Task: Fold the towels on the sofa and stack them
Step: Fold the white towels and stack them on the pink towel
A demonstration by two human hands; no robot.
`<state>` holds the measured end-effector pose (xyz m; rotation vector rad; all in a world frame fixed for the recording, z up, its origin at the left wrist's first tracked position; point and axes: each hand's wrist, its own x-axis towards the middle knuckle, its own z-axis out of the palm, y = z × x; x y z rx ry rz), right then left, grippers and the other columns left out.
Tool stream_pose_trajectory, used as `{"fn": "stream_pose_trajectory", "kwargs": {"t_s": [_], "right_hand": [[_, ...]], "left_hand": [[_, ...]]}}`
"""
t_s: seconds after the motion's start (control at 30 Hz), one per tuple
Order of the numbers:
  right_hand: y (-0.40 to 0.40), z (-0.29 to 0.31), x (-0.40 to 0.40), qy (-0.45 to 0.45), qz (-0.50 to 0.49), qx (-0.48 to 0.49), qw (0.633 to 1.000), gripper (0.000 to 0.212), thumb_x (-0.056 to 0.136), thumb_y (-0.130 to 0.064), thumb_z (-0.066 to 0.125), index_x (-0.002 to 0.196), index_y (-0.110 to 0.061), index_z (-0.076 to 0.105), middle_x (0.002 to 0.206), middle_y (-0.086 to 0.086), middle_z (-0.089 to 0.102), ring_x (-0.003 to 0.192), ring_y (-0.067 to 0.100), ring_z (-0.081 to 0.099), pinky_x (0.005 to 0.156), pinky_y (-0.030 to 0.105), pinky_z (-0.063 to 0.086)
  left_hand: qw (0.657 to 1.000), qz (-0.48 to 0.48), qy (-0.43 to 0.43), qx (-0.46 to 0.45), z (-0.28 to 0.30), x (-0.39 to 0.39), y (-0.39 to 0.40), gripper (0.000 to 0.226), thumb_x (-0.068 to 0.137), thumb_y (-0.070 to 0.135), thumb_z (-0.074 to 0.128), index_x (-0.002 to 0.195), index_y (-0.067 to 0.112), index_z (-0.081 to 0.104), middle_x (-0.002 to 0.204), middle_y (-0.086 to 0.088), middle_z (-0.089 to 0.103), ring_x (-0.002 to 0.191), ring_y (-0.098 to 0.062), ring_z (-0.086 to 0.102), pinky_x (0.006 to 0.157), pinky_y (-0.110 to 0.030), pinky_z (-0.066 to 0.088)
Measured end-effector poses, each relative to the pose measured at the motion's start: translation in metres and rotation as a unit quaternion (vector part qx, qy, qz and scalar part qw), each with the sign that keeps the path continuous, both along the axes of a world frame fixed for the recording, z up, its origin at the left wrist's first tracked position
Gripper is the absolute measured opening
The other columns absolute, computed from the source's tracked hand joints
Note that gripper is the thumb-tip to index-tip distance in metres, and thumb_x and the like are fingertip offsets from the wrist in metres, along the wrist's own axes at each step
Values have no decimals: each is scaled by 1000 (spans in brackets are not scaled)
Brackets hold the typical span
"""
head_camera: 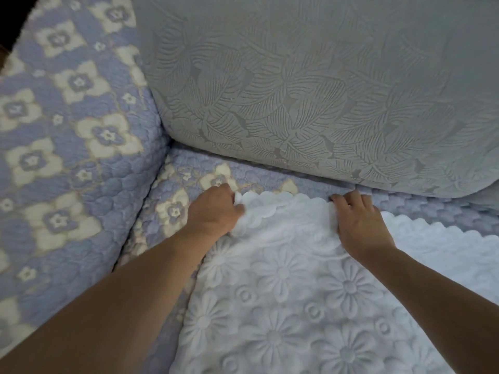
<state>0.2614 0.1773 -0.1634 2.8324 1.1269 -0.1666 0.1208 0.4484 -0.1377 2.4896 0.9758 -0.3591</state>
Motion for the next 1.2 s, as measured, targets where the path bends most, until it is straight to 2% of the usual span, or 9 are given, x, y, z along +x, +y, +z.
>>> {"fn": "stream_pose_trajectory", "kwargs": {"t_s": [0.13,0.27,0.47,0.67,0.8,0.87,0.97,1.07,1.2], "right_hand": [[3,2,-1,-1,-16,-31,999,62,64,5,74,122,-5,57,107,20,54,95,39,53,80,50,51],[33,25,-20,-5,-27,-10,1000,72,61,6,65,131,-4,50,128,28,49,113,46,47,101,57,42],[99,45,-90,133,191,106,967,78,76,-13,68,148,-15,40,149,8,40,139,31,34,114,44,34],[94,37,-89,180,119,261,941,35,67,-2,57,96,-15,70,96,-3,67,103,21,56,92,36,46],[69,37,-80,149,184,217,947,45,60,10,57,94,-13,74,99,-3,73,114,29,60,103,32,38],[69,38,-75,148,222,194,944,42,64,9,62,98,-13,75,106,-3,73,119,29,58,106,35,39],[79,45,-69,154,246,193,937,37,69,5,65,101,-12,74,109,-1,72,120,30,57,105,38,42],[92,55,-68,159,237,201,937,37,74,-7,48,103,-11,72,107,0,71,120,30,55,104,40,43],[107,57,-67,168,247,183,937,36,78,-14,42,98,-12,73,98,-1,72,118,29,58,102,44,46]], "left_hand": [[993,109,-37,23,4,-10,12,21,93,12,47,113,11,49,106,-12,62,98,-36,62,75,-39,44],[978,171,-42,-115,16,-38,7,17,95,29,50,107,18,57,98,0,64,93,-23,61,80,-35,49],[970,176,-93,-136,29,-75,-32,14,90,23,62,79,26,53,75,11,59,74,-11,59,66,-28,43],[865,141,-137,-462,51,-84,-69,20,99,11,51,103,26,65,86,-6,70,71,-15,67,65,-27,53],[974,-45,-144,-171,17,-104,-47,31,98,12,47,123,23,62,119,3,64,107,-18,61,87,-28,48],[968,-213,-130,23,1,-115,-34,37,90,18,56,126,24,62,125,3,60,110,-21,54,90,-37,47],[973,-104,-19,204,1,-126,-11,33,81,23,64,113,17,63,111,-7,60,99,-32,54,80,-44,46],[974,25,-43,219,8,-141,4,45,81,21,67,123,10,58,118,-14,58,105,-37,55,89,-48,45],[932,-327,-147,50,9,-138,-47,56,93,12,53,148,8,42,152,-11,42,140,-30,39,117,-45,31]]}}
